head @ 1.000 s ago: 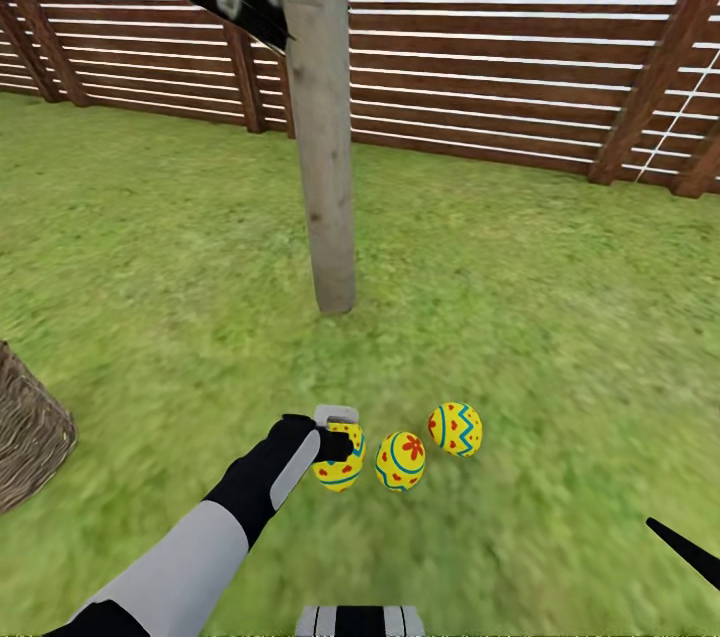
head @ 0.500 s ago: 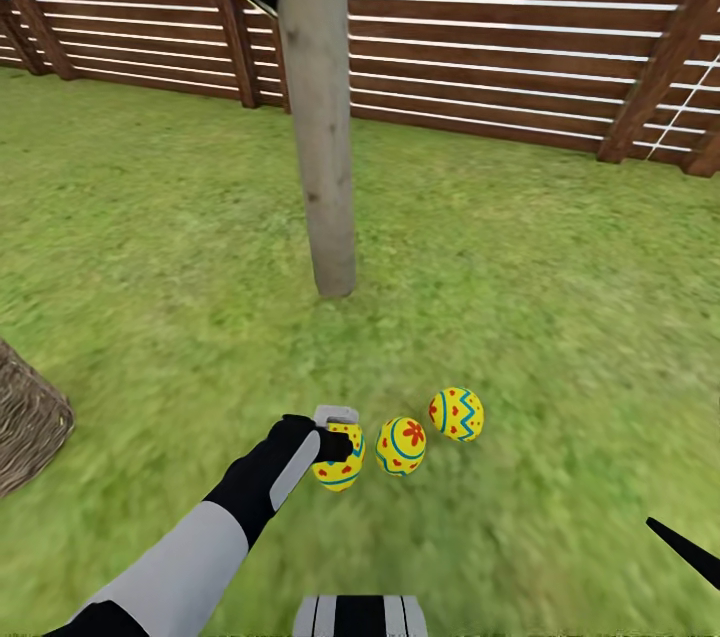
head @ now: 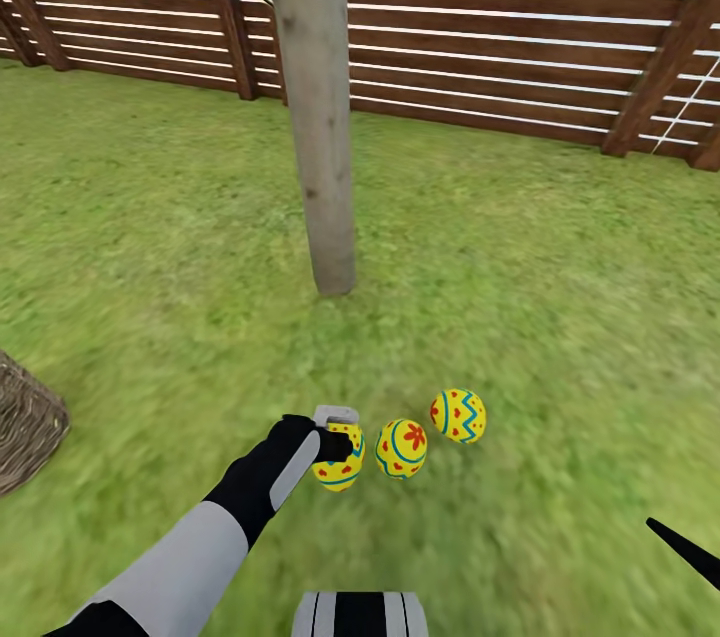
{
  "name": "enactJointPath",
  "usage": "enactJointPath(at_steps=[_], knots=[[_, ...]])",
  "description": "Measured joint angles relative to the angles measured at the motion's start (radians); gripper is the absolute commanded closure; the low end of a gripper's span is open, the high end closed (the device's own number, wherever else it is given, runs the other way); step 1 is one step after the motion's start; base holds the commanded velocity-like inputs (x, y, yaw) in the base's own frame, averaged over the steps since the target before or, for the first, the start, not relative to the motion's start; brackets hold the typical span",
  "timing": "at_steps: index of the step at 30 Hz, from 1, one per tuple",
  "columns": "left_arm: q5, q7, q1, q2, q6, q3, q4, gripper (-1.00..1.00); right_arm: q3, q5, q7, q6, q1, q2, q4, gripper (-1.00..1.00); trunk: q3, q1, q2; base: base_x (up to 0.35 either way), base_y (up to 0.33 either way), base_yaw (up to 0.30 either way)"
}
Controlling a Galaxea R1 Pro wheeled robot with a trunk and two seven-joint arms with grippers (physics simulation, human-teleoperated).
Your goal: Take the three Easter eggs out of the wicker basket on the lawn in the garden, then place them on the lawn next to a single tree (choose any tree) so that all three eggs are next to the same tree and none are left in the basket.
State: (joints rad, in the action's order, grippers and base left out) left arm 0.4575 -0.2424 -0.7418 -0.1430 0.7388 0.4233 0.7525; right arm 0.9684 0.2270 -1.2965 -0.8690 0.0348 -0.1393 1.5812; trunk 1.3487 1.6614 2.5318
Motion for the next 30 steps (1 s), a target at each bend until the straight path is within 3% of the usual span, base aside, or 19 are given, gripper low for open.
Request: enactJointPath(at_steps=[9, 20, 30], knots=[[0.0, 0.0, 0.0, 0.0, 0.0, 0.0, 0.0, 1.0, 0.001, 0.0, 0.0, 0.0, 0.0, -0.001, 0.0, -1.0, 0.0, 0.0, 0.0, 0.138, 0.0, 0.0], [0.0, -0.002, 0.001, 0.0, 0.0, 0.0, 0.001, 1.0, 0.0, 0.0, 0.0, 0.0, 0.0, 0.0, 0.0, -1.0, 0.0, 0.0, 0.0, 0.01, 0.0, 0.0], [0.0, -0.003, 0.002, 0.0, -0.013, 0.0, 0.001, 1.0, 0.0, 0.0, 0.0, 0.0, 0.0, -0.001, 0.0, -1.0, 0.031, 0.004, 0.002, 0.0, 0.0, 0.0]])
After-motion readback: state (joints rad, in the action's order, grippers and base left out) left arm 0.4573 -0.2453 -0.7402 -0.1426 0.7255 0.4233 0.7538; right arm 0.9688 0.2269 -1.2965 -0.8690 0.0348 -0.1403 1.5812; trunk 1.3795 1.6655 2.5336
